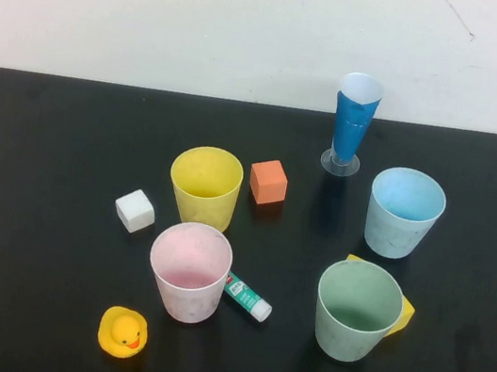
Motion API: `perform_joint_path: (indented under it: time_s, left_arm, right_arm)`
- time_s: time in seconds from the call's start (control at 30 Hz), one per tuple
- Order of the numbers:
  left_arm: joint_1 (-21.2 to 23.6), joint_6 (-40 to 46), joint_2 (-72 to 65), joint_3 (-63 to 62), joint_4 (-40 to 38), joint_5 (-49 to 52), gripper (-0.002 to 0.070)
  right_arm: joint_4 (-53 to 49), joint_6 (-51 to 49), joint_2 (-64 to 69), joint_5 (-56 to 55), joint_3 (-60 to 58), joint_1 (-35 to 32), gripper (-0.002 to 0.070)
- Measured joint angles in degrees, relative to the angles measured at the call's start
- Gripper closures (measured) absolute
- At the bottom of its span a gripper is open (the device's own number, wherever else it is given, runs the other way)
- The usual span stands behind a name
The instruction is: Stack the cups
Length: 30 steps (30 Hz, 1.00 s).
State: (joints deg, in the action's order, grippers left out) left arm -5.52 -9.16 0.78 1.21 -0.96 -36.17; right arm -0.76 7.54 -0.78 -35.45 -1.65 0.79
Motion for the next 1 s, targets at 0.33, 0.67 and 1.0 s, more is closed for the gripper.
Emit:
perform_joint_path:
  time_s: [0.33, 0.67, 1.0]
  left_arm:
    - [0.0, -1.1, 0.0, -4.8, -2.7, 13.0, 0.0674]
    - [0.0, 2.4, -12.6, -27.4, 2.3, 54.1, 0.0674]
    - [0.0, 8.1, -34.3, -30.3, -10.3, 58.1, 0.0674]
  right_arm:
    - [0.3, 9.3, 0.0, 14.2, 7.4, 0.0, 0.0679]
    - [0.3, 16.7, 5.5, 47.4, 26.5, 0.0, 0.0679]
    - [0.3, 18.4, 22.3, 66.6, 26.0, 0.0, 0.0678]
